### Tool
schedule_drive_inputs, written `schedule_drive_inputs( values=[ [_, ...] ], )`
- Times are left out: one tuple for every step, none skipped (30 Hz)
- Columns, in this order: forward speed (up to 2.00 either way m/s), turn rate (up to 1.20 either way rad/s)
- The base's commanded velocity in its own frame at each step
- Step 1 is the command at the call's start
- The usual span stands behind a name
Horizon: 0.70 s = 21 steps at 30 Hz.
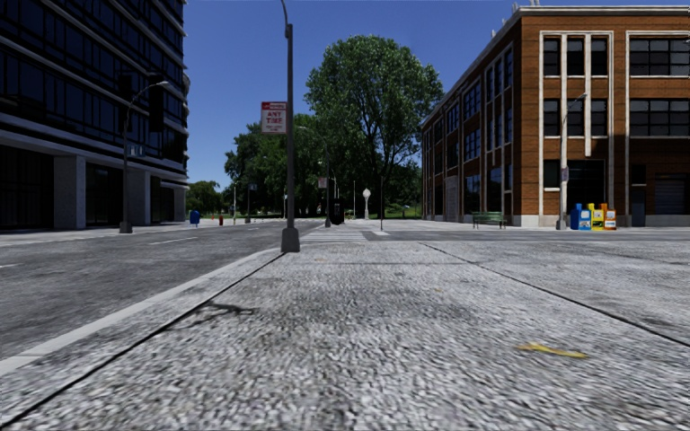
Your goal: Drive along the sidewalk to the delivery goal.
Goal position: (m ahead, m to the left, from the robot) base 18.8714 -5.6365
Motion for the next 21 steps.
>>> schedule_drive_inputs(
  values=[
    [2.00,0.00],
    [2.00,0.00],
    [2.00,0.00],
    [2.00,0.00],
    [2.00,0.00],
    [2.00,0.00],
    [2.00,0.00],
    [2.00,0.00],
    [2.00,0.00],
    [2.00,0.00],
    [2.00,0.00],
    [2.00,0.00],
    [2.00,0.00],
    [2.00,0.00],
    [2.00,0.00],
    [2.00,0.00],
    [2.00,0.00],
    [2.00,0.00],
    [2.00,0.00],
    [2.00,0.00],
    [2.00,0.00]
  ],
)
